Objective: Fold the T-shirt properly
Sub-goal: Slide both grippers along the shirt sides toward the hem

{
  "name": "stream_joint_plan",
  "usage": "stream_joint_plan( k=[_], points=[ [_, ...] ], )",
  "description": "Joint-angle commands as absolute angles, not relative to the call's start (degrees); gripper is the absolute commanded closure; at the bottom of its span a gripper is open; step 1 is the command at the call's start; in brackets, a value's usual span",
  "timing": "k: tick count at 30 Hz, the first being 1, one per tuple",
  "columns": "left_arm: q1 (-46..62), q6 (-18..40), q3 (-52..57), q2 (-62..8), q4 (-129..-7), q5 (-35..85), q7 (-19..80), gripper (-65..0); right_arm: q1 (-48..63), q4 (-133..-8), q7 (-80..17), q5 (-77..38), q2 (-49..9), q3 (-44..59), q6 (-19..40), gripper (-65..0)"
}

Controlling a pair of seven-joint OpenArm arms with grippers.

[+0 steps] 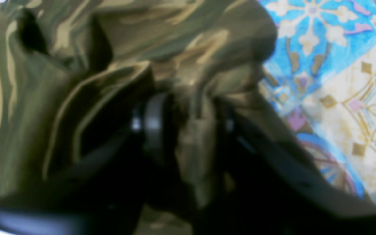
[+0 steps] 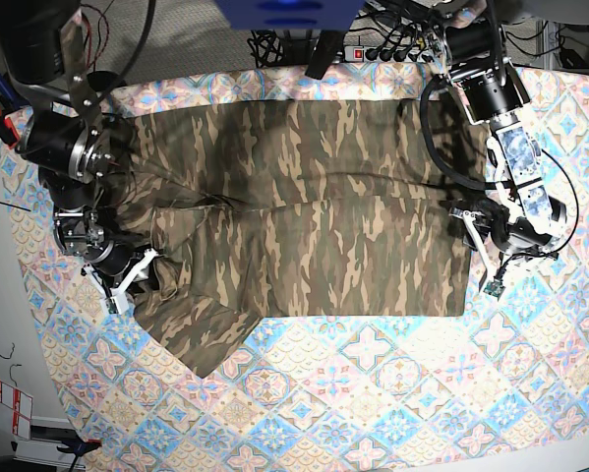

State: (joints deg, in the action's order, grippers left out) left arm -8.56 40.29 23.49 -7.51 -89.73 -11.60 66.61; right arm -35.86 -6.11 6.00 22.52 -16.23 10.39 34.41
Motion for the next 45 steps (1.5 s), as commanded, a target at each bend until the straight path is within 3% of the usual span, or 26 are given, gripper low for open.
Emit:
stream_joint_plan(
  k=[1,4,9,14,22,33,40,45],
  points=[
    [-9.5,40.0,23.6,-8.0,-90.7,-11.2,66.0,-30.4,-35.6,-5.6,1.5,24.9,-16.0,10.1,36.4,-12.1],
    [-10.1,40.0,23.7,-8.0,-90.8,-11.2,66.0,-30.2,-35.5,-5.6,1.5,24.9,-16.1,10.2,36.4,-8.2],
    [-16.3,40.0,27.0,-7.6,-90.4,-11.3,66.0,-30.7,-34.4,-5.6,1.5,24.8,-16.2,10.2,36.4,-8.3],
    [-27.2,40.0,29.6,-9.2,-75.6,-11.3,63.3,-31.4,-34.4,-5.6,1.5,24.8,-16.3,10.2,36.4,-8.4],
    [-31.1,40.0,29.5,-11.8,-50.2,-11.3,42.9,-48.3,-34.3,-5.2,1.5,24.8,-16.3,10.2,36.4,-8.4],
    [-32.3,40.0,29.3,-17.4,-24.3,-11.3,14.2,-48.5,-34.2,-5.1,1.5,24.7,-18.2,10.2,36.4,-8.4],
    [-32.7,37.7,24.2,-17.7,-22.0,-13.6,11.1,-48.5,-34.2,-5.6,1.5,24.7,-18.2,10.6,36.4,-8.3],
    [-32.7,37.8,17.5,-14.6,-21.9,-13.9,11.0,-47.9,-34.2,-5.7,1.6,24.7,-18.2,19.0,36.4,-8.3]
  ],
)
